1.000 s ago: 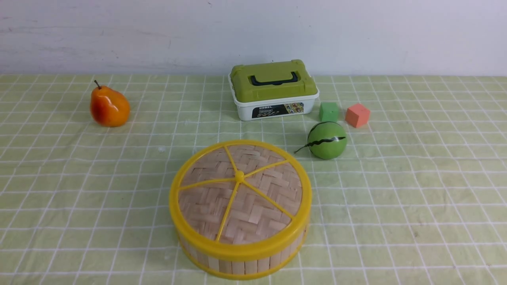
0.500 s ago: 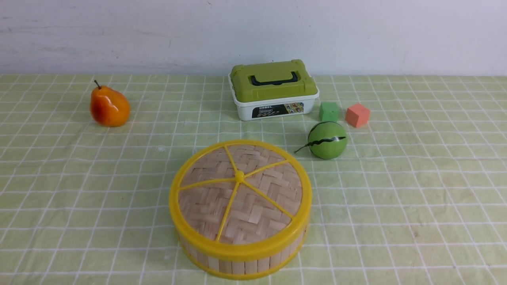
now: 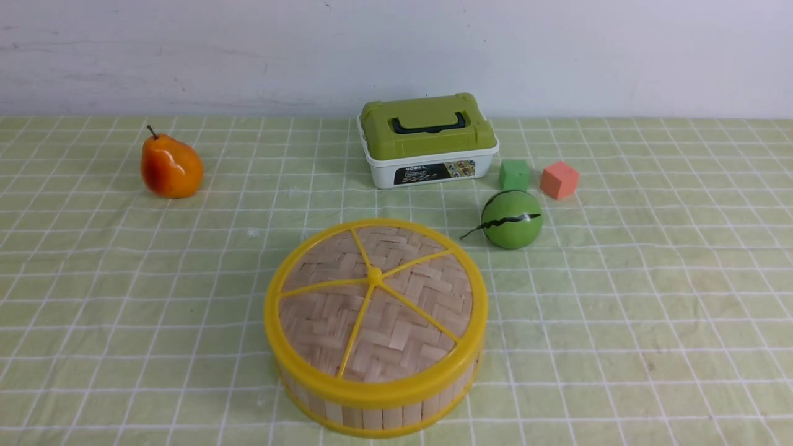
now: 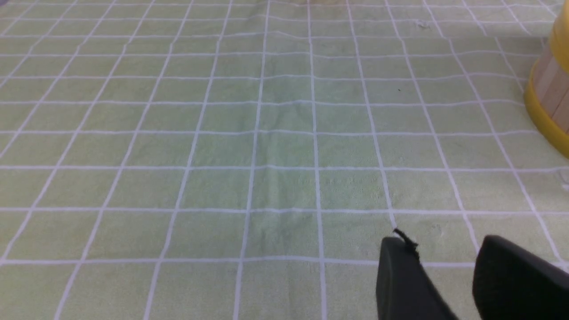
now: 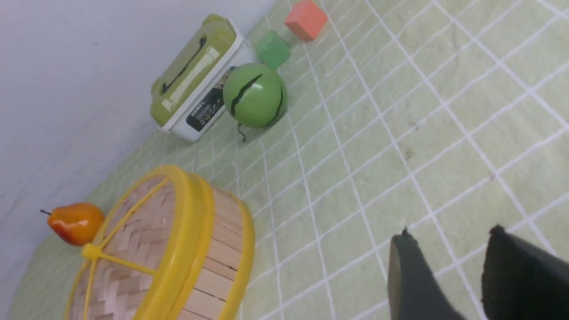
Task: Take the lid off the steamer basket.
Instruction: Use the right arm to lift the lid of the steamer
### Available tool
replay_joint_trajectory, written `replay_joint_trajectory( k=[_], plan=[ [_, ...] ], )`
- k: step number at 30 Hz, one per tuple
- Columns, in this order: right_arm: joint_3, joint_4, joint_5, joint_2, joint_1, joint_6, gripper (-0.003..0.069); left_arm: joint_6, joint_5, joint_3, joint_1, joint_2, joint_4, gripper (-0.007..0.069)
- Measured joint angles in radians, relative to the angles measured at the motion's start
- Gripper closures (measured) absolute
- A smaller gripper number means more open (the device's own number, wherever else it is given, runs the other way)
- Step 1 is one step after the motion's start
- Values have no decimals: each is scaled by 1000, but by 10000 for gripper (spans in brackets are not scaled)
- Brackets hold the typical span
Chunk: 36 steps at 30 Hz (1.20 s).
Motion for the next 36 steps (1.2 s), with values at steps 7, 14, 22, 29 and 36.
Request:
replay_joint_trajectory(
  k=[7,14,22,29,36],
  plan=[
    [-426,-257,214,310,0,-279,672,0,0,0,0,0,0,386],
    [-935,-342,610,746,17,-492,681,0,0,0,0,0,0,386],
    [-1290,-333,805,1145,307,-599,666,0,0,0,0,0,0,386],
    [-1500,-470,830,1409,548,-538,653,0,0,0,0,0,0,386],
    [-1723,-501,830,1697,680,-510,573,0,0,0,0,0,0,386]
  ],
)
